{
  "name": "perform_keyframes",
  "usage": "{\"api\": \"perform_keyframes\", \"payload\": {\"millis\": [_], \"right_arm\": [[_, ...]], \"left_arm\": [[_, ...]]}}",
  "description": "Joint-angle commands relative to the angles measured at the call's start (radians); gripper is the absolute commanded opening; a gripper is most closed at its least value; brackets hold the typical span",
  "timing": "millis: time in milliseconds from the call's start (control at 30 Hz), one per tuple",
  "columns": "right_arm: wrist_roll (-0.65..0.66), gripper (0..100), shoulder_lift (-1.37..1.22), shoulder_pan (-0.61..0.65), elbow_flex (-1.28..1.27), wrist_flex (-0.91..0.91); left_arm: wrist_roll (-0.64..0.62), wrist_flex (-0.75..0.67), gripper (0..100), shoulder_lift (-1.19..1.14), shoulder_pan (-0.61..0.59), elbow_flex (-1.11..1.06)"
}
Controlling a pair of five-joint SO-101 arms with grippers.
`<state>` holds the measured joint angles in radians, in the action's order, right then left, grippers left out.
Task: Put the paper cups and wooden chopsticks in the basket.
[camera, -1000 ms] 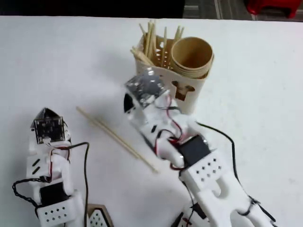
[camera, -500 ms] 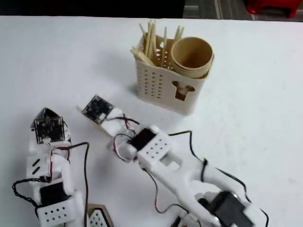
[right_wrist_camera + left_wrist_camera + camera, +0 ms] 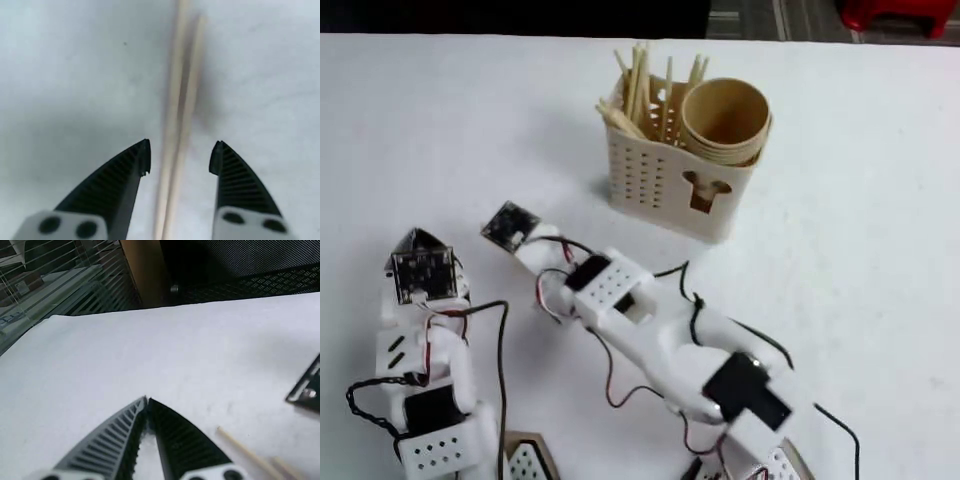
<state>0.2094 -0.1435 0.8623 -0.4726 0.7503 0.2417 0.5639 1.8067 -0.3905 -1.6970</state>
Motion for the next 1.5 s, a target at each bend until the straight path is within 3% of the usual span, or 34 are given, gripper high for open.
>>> {"api": "perform_keyframes", "payload": {"millis": [0, 100, 267, 400, 633, 1167, 1267, 1467], "right_arm": [[0.011, 20.1, -0.042, -0.005, 0.077, 0.018], [0.011, 18.7, -0.093, -0.013, 0.104, 0.030], [0.026, 2.0, -0.166, -0.041, 0.212, 0.154], [0.103, 1.9, -0.229, -0.068, 0.287, 0.275], [0.103, 2.0, -0.242, -0.159, 0.301, 0.360], [0.107, 2.1, 0.056, -0.234, 0.170, 0.453], [0.107, 3.9, 0.054, -0.208, 0.172, 0.429], [0.100, 24.2, 0.051, -0.142, 0.170, 0.407]], "left_arm": [[0.000, -0.020, 3, 0.015, -0.001, 0.003], [0.000, -0.020, 3, 0.015, -0.001, 0.003], [0.000, -0.020, 3, 0.015, -0.001, 0.003], [0.000, -0.020, 3, 0.015, -0.001, 0.003], [0.000, -0.020, 3, 0.015, -0.001, 0.003], [0.000, -0.020, 3, 0.015, -0.001, 0.003], [0.000, -0.020, 3, 0.015, -0.001, 0.003], [0.000, -0.020, 3, 0.015, -0.001, 0.003]]}}
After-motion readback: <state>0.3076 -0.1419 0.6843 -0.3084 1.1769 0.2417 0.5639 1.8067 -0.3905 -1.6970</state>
